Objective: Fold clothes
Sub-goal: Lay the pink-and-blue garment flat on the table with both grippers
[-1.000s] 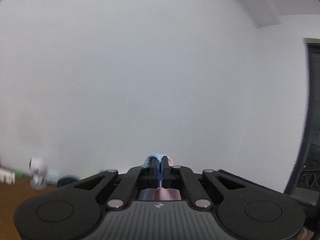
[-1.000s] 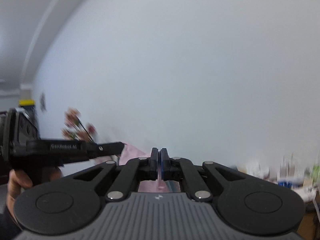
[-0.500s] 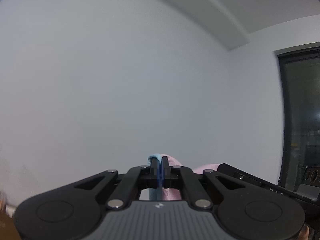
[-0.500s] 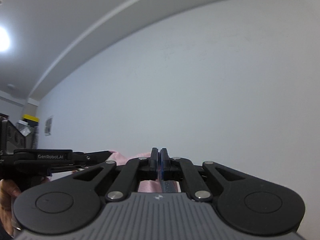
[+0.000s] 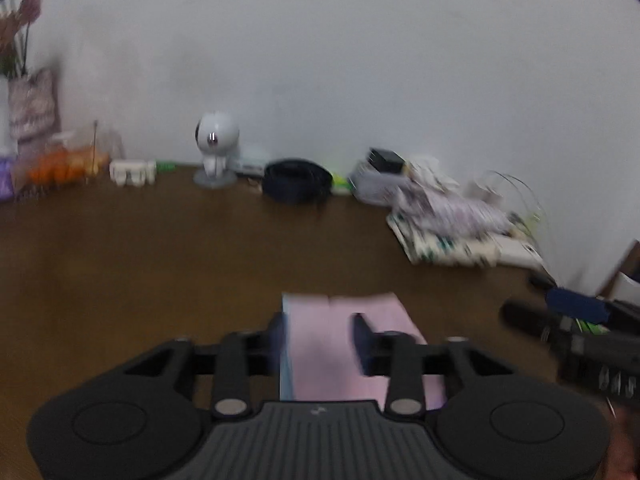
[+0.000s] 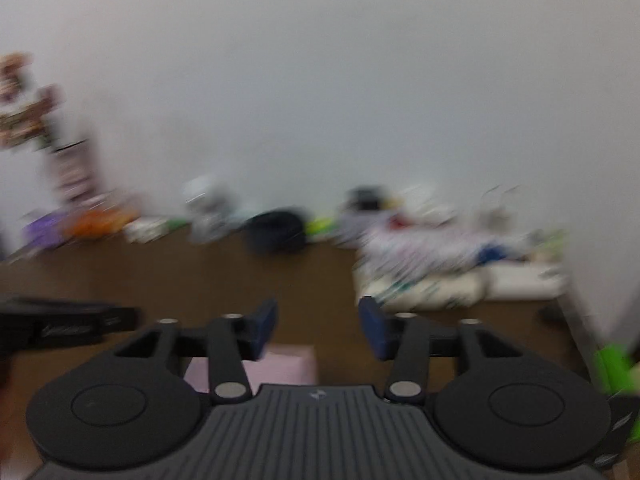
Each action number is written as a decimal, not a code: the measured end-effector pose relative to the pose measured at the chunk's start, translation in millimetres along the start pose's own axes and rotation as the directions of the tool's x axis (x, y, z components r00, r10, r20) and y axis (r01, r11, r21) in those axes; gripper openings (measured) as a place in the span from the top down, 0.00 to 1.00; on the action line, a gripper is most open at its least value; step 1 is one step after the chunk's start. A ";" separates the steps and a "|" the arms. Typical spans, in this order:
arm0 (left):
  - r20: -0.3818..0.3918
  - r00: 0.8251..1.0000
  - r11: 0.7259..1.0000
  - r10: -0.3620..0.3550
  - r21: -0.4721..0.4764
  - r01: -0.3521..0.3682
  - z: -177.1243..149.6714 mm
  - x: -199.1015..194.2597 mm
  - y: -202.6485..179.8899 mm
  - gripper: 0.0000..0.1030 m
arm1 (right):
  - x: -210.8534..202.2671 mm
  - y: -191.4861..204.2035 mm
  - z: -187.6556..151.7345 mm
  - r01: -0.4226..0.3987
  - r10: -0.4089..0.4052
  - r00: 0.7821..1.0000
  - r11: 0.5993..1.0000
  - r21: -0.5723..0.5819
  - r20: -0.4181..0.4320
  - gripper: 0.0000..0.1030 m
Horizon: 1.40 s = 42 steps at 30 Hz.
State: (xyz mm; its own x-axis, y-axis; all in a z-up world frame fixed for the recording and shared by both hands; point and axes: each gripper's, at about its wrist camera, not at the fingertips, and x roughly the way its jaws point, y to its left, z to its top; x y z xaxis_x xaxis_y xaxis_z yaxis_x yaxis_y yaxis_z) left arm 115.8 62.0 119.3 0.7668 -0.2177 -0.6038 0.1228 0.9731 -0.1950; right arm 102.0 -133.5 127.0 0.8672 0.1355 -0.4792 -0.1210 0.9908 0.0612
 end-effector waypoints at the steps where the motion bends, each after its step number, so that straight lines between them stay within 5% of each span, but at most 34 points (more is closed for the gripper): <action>1: 0.015 1.000 1.000 -0.005 -0.001 0.005 -18.4 -12.3 4.9 0.47 | -9.8 1.7 -19.9 -0.032 0.032 0.999 0.999 -0.015 -0.002 0.13; 9: -0.061 0.998 0.999 -0.021 0.038 0.023 -132.6 -84.5 -11.2 0.44 | -98.7 -1.9 -131.4 -0.203 0.199 0.974 0.979 -0.027 -0.111 0.15; 15: -0.076 0.996 0.993 0.042 0.117 -0.033 -167.0 -78.4 -30.7 0.43 | -94.2 -2.8 -159.0 -0.214 0.212 0.966 0.977 0.003 -0.145 0.39; 16: -0.071 0.996 0.992 0.047 0.121 -0.038 -169.7 -76.7 -32.0 0.47 | -92.7 -0.2 -161.7 -0.211 0.207 0.966 0.978 -0.005 -0.152 0.43; 19: -0.072 0.996 0.990 0.055 0.131 -0.045 -180.4 -72.3 -33.4 0.85 | -88.5 6.6 -175.0 -0.213 0.207 0.961 0.977 -0.015 -0.182 0.63; 23: -0.052 0.995 0.984 0.083 0.160 -0.074 -186.2 -76.8 -28.8 0.96 | -92.4 18.3 -187.3 -0.193 0.175 0.965 0.978 -0.079 -0.198 0.79; 27: 0.002 0.979 0.977 0.204 0.069 -0.204 -187.7 -82.2 -2.6 0.97 | -106.9 39.9 -194.7 -0.249 0.202 0.950 0.951 -0.184 -0.238 0.85; 29: 0.026 0.970 0.970 0.243 -0.002 -0.243 -185.6 -89.8 12.4 0.91 | -118.7 48.8 -197.0 -0.307 0.250 0.933 0.929 -0.207 -0.259 0.86; 34: 0.049 0.994 0.993 0.094 0.061 -0.097 -182.6 -120.7 12.6 0.62 | -146.5 45.5 -190.7 -0.306 0.272 0.944 0.934 -0.183 -0.187 0.76; 36: 0.022 1.000 0.993 0.009 0.116 -0.011 -188.2 -126.3 11.1 0.56 | -154.7 45.3 -187.9 -0.355 0.329 0.931 0.917 -0.183 -0.157 0.73; 37: 0.007 0.999 0.989 -0.032 0.142 0.031 -191.0 -129.0 10.4 0.50 | -158.1 47.9 -188.3 -0.390 0.365 0.919 0.900 -0.196 -0.150 0.61; 39: -0.033 0.999 0.985 -0.036 0.170 0.041 -199.5 -125.6 8.8 0.50 | -163.2 56.9 -191.9 -0.458 0.433 0.889 0.856 -0.239 -0.153 0.47; 42: -0.052 0.999 0.991 0.001 0.136 0.006 -203.5 -117.4 14.9 0.55 | -158.0 74.3 -199.7 -0.517 0.478 0.856 0.805 -0.291 -0.198 0.46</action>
State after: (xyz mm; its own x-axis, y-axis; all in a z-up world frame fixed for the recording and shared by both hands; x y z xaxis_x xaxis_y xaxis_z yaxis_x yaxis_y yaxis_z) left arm -100.6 86.7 30.1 0.7334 -0.2203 -0.6431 0.2118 0.9730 -0.0918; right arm -140.5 -82.3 32.3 0.5886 0.5886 -0.5542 -0.6863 0.7261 0.0423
